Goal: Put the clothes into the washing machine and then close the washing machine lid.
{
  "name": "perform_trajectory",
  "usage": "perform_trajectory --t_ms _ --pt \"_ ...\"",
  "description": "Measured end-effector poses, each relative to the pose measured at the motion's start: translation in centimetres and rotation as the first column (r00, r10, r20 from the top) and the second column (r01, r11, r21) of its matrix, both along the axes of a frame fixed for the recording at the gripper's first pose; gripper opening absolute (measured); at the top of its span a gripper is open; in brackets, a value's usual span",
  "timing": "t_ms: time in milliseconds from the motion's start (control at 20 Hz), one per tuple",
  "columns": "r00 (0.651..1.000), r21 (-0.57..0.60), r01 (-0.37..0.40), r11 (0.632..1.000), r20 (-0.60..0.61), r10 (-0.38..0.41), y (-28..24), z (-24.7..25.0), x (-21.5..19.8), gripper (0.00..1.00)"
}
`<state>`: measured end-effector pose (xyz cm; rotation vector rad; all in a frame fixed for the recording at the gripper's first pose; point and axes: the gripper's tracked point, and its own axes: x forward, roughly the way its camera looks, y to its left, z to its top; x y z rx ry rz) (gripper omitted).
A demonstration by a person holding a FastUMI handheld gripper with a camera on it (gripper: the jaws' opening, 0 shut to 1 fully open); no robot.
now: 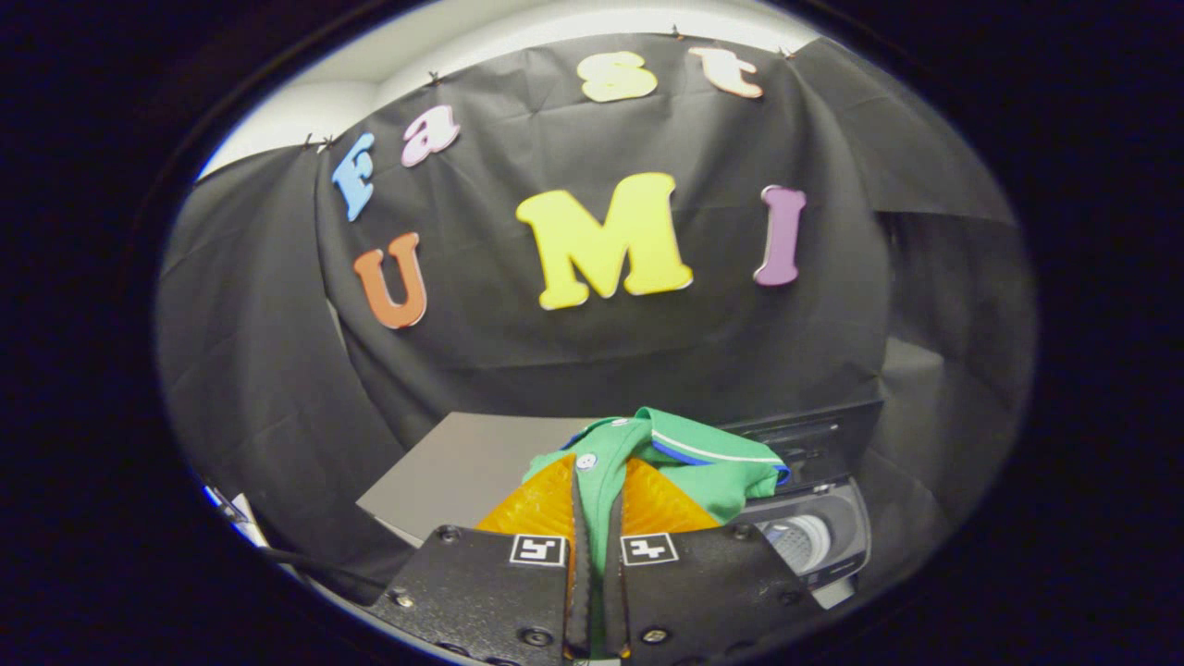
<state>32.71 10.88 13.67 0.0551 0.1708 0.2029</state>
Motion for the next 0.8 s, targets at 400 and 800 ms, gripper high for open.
perform_trajectory --t_ms 400,800 --pt "0.980 -0.054 0.191 0.980 0.065 -0.187 -13.8 3.3 -1.2 0.09" --pt "0.984 -0.057 0.173 0.983 -0.021 -0.175 -20.2 -1.2 3.3 0.09"
